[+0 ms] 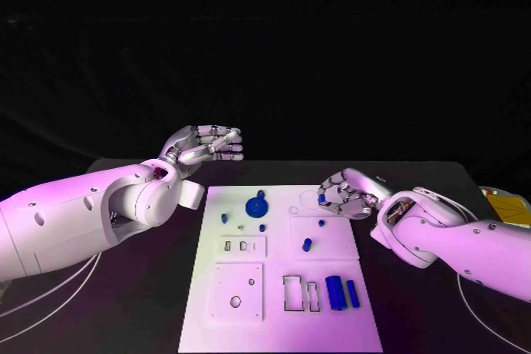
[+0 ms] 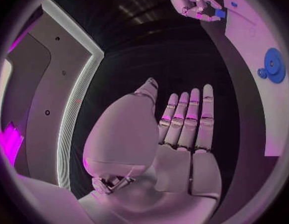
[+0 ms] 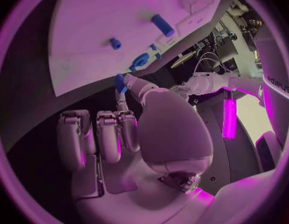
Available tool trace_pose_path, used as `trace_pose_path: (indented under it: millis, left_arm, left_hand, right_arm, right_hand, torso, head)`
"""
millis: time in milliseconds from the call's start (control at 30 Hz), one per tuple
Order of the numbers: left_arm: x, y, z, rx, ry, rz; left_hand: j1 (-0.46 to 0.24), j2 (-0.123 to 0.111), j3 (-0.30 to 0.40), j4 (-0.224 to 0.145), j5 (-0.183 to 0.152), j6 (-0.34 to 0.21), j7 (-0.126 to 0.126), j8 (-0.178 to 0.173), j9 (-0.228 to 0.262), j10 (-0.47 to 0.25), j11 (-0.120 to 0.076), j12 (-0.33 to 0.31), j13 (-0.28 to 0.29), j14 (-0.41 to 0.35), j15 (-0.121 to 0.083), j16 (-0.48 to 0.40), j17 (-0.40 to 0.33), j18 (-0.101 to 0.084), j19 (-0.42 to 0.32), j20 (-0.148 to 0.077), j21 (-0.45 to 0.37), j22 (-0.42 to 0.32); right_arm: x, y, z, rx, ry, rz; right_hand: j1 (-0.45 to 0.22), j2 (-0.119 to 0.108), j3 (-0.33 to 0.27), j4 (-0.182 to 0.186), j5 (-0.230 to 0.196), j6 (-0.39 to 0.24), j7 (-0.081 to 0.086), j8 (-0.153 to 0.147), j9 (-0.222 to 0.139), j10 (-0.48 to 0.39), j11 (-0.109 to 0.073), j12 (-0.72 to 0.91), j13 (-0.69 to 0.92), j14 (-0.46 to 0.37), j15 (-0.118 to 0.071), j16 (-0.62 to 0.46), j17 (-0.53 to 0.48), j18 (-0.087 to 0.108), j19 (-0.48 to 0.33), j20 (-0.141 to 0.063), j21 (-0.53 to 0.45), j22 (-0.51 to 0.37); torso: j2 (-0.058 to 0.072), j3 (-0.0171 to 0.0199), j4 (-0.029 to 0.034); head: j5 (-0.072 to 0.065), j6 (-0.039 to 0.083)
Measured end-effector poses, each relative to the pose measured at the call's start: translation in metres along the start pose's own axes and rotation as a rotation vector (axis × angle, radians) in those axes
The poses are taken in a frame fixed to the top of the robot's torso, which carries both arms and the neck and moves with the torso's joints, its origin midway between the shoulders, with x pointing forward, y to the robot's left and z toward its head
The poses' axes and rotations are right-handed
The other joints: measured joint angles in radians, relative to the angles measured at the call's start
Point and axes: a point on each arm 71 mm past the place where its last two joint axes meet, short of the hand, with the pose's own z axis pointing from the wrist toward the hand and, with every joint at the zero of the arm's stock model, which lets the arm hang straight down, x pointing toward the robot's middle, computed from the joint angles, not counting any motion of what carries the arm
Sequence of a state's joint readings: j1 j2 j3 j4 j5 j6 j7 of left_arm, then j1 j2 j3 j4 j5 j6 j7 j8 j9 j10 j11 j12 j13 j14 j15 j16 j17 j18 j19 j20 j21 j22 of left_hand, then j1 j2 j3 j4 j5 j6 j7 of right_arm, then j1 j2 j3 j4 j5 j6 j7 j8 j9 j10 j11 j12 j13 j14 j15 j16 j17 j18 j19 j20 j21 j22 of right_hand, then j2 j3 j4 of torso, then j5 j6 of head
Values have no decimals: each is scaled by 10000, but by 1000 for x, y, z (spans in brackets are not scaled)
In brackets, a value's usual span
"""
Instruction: Assemble the parts on the task board
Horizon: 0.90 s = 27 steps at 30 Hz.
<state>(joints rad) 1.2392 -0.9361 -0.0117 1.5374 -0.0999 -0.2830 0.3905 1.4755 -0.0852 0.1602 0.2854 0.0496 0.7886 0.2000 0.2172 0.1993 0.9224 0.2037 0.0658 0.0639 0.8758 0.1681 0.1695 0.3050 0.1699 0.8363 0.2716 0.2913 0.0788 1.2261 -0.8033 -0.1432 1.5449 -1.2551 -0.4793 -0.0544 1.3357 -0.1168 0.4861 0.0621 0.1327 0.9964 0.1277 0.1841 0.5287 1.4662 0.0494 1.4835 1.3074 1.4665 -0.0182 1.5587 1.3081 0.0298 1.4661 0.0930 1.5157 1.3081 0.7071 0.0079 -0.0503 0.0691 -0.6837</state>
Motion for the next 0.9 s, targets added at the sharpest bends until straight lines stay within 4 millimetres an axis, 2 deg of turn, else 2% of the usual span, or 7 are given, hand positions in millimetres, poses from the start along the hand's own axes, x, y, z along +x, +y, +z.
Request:
trace_pose_path:
  millis: [167,400,800,900]
  left_arm:
    - [0,0,1,-3,-13,7]
    - [3,1,4,-12,30,-10]
    - [7,2,6,-35,89,-34]
    - [7,2,6,-38,99,-38]
  left_hand:
    - [0,0,0,0,0,35,35,0,0,38,38,0,0,0,0,0,0,0,0,0,0,-4]
    - [0,0,0,0,0,71,-1,0,12,74,-1,0,0,0,0,0,0,0,0,0,0,-4]
    - [0,0,0,0,0,70,0,0,10,74,0,0,0,0,0,0,0,0,0,0,0,-3]
    - [0,0,0,0,0,70,0,0,10,73,0,0,0,0,0,0,0,0,0,0,0,-3]
  right_arm:
    - [14,31,7,-376,197,188]
    - [46,73,16,-856,706,322]
    - [94,100,20,-910,1430,158]
    - [101,104,21,-922,1548,66]
  right_hand:
    - [2,26,16,-17,-15,-15,-15,0,-5,0,0,0,0,0,0,0,0,1,0,0,0,-1]
    - [12,36,27,-29,69,-32,-32,0,-11,0,1,0,-1,0,1,0,-1,1,0,1,0,-2]
    - [10,31,25,-30,70,-45,-44,0,-12,0,1,-1,8,0,1,0,-2,0,0,1,0,-3]
    - [-64,-41,25,-30,70,-25,-25,0,-11,0,1,-1,7,0,1,0,-2,1,0,2,0,-3]
  torso:
    - [-44,-13,2]
    - [-85,-32,21]
    - [-61,-36,14]
    - [-56,-33,17]
  head:
    - [44,-47]
    - [165,-140]
    - [383,-250]
    - [413,-285]
